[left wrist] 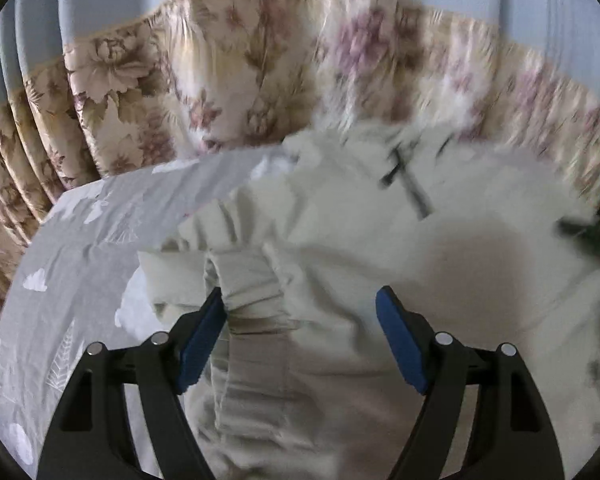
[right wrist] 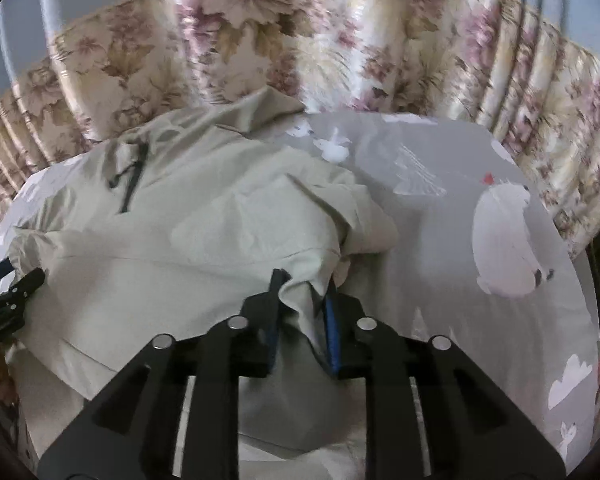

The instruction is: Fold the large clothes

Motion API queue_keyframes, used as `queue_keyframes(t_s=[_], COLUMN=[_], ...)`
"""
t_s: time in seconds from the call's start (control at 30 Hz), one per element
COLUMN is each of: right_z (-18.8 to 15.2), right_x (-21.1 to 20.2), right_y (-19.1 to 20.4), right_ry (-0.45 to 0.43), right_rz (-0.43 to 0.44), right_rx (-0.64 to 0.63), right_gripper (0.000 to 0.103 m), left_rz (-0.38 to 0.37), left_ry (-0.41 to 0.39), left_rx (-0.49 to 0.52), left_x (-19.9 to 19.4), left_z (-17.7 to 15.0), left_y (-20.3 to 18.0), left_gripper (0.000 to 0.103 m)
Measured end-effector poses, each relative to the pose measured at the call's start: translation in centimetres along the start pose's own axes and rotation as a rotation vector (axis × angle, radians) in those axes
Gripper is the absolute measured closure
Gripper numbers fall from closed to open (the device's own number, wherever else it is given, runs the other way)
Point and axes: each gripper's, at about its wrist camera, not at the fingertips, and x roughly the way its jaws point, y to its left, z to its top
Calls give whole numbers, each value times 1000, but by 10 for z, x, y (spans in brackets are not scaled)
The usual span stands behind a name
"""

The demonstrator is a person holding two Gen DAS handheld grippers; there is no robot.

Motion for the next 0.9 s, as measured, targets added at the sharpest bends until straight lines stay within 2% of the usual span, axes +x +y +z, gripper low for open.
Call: queue_keyframes(t_s=[0.07,0.13,0.17,0.23,0.27,0.3,0.37,0.5,0.57,0.63,0.67,0.7,0.77,0.83,0.9], right_z=[-4,-8,-11,-14,-15,-16,-15,-15,-12,-4,4,14,38,61,94], right_x=[8,14,15,16,17,18,18,20,16,3,-9,-21,-32,-25,0], right_y=[-5,-4,-1,1,1,0,-5,-13,-16,-21,-23,-24,-24,-26,-23], right_ry=[14,19,11,1,1,0,-1,9,19,10,-18,-52,-85,-63,-21], right_rz=[-7,-11,-24,-46,-51,-57,-84,-73,-40,8,51,80,126,201,212], right_rx=[8,1,-8,-17,-18,-17,-11,8,34,84,110,124,138,175,191], right_gripper=[80,79,77,76,71,61,49,40,38,32,23,20,18,17,17], left_rz=[59,52,83,84,91,100,107,104,108,105,103,96,87,85,84], left_ry=[21,40,26,38,35,36,43,49,55,60,66,69,69,64,66], left_rx=[3,-53,-51,-50,-48,-40,-33,-42,-50,-60,-68,-76,-92,-87,-75], left_x=[15,20,20,22,22,22,24,24,25,25,26,27,26,25,25], left_z=[-9,-13,-15,-18,-18,-18,-18,-17,-16,-16,-15,-15,-15,-15,-14], left_y=[7,24,30,33,33,31,30,30,32,33,34,36,39,38,35], left_gripper=[26,24,20,19,19,19,19,17,13,10,9,8,7,7,7])
